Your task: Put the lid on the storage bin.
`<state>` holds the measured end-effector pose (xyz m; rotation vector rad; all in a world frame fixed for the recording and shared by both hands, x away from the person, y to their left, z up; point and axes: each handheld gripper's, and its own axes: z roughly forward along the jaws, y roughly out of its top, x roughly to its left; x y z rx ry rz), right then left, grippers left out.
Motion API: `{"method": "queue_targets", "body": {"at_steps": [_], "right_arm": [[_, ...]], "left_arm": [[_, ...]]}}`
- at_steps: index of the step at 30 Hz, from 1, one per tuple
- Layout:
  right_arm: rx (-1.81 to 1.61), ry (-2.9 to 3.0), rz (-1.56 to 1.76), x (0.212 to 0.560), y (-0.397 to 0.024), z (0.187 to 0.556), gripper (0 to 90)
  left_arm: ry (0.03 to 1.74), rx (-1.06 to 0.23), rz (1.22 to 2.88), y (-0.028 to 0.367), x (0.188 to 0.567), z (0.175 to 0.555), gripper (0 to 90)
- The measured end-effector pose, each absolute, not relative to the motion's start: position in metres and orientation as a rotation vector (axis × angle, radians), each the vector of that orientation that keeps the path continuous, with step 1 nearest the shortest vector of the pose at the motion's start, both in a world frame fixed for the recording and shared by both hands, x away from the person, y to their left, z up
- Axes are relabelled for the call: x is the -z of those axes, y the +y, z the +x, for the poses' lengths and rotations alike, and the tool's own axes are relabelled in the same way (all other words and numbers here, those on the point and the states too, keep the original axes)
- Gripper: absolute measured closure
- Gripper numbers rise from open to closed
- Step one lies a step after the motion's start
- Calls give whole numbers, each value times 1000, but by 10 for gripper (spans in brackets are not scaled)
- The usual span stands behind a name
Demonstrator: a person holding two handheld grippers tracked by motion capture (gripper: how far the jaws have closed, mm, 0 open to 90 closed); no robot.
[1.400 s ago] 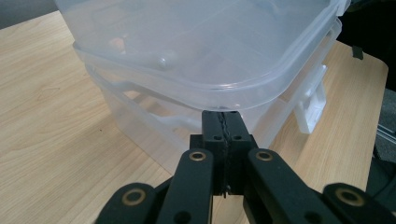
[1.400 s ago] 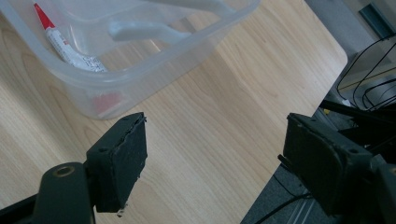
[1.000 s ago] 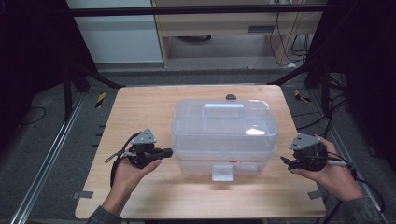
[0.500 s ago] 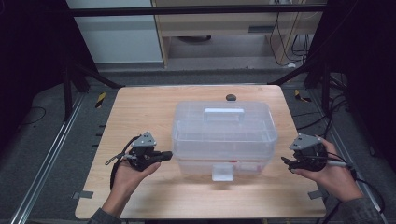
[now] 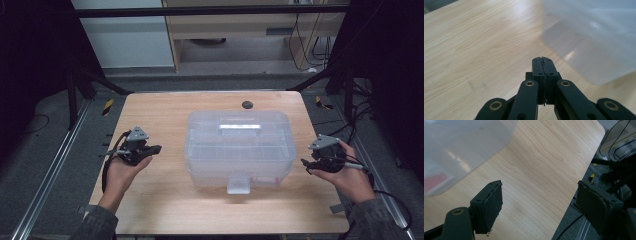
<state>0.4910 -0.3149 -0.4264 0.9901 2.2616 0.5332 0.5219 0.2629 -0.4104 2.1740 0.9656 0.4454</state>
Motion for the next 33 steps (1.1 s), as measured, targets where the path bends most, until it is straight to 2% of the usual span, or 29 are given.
{"method": "queue_targets", "body": {"at_steps": [8,16,17,18,20,21,22,23,25,26,28,29,33], "right_arm": [[-531,2230,1130,454,-326,532,221],[-572,2194,1218,468,-328,554,219],[-599,2187,1239,471,-329,557,216],[-599,2187,1239,471,-329,557,216],[-632,2180,1268,476,-329,559,210],[-647,2175,1296,481,-329,562,203],[-647,2175,1296,481,-329,562,203],[-653,2174,1305,487,-329,564,196],[-666,2172,1318,492,-328,565,191],[-666,2172,1318,492,-328,565,191],[-686,2162,1326,495,-327,565,186],[-726,2151,1345,497,-327,566,181],[-783,2133,1375,500,-328,566,165]], "left_arm": [[1091,-459,2196,274,446,553,898],[1141,-515,2178,273,465,567,892],[1154,-530,2165,275,468,569,809],[1174,-539,2145,277,470,571,809],[1208,-562,2108,280,476,572,689],[1219,-573,2091,281,478,573,569],[1228,-578,2091,282,481,574,569],[1245,-576,2086,283,486,575,507],[1253,-573,2085,283,488,575,453],[1267,-571,2080,284,490,576,453],[1276,-560,2076,282,493,577,399],[1285,-577,2071,280,496,577,342],[1292,-572,2035,278,502,578,258]]}}
